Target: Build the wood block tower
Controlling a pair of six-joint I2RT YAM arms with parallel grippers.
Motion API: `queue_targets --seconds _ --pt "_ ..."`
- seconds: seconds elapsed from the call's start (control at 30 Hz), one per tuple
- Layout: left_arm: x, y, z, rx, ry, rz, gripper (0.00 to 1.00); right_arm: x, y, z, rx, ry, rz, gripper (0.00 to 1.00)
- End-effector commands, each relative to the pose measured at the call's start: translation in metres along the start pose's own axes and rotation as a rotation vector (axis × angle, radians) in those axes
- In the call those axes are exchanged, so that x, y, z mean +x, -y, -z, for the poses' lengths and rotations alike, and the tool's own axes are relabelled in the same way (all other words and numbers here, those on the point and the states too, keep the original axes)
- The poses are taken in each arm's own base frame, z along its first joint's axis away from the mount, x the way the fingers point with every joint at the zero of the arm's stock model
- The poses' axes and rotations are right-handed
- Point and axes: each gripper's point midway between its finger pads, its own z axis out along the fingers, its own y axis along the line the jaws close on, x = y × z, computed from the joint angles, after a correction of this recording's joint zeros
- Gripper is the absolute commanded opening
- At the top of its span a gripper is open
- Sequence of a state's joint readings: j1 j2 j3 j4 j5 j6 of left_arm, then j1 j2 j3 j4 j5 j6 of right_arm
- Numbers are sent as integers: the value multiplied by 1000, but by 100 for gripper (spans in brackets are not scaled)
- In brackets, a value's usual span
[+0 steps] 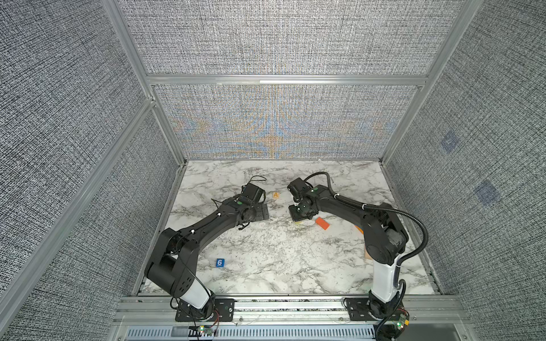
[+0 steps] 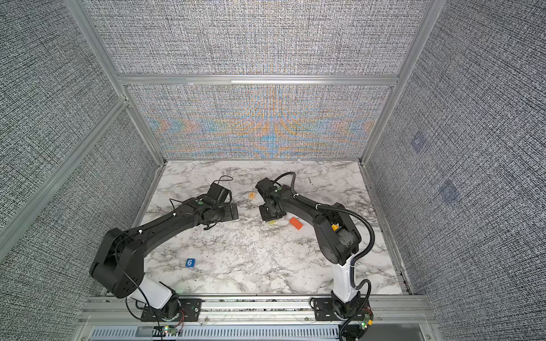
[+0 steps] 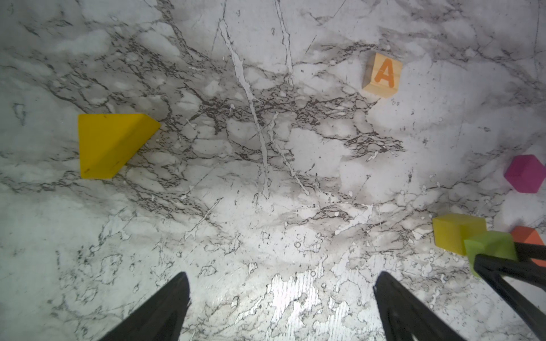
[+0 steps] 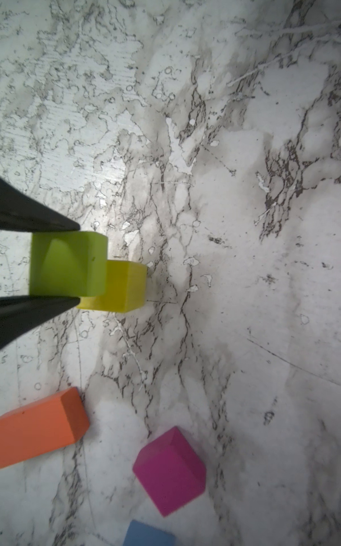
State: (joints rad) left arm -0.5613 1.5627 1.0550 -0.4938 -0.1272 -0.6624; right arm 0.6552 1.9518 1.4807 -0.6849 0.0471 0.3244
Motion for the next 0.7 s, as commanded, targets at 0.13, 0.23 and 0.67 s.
queue_targets --seconds 0.13,0.23,0.67 --pt "-1 3 -4 13 -1 2 99 -1 9 3 17 -1 3 30" --pt "-1 4 -5 15 -2 2 98 -1 9 3 15 0 6 30" --pt "-1 6 -7 21 -6 3 98 0 9 -6 20 -11 14 31"
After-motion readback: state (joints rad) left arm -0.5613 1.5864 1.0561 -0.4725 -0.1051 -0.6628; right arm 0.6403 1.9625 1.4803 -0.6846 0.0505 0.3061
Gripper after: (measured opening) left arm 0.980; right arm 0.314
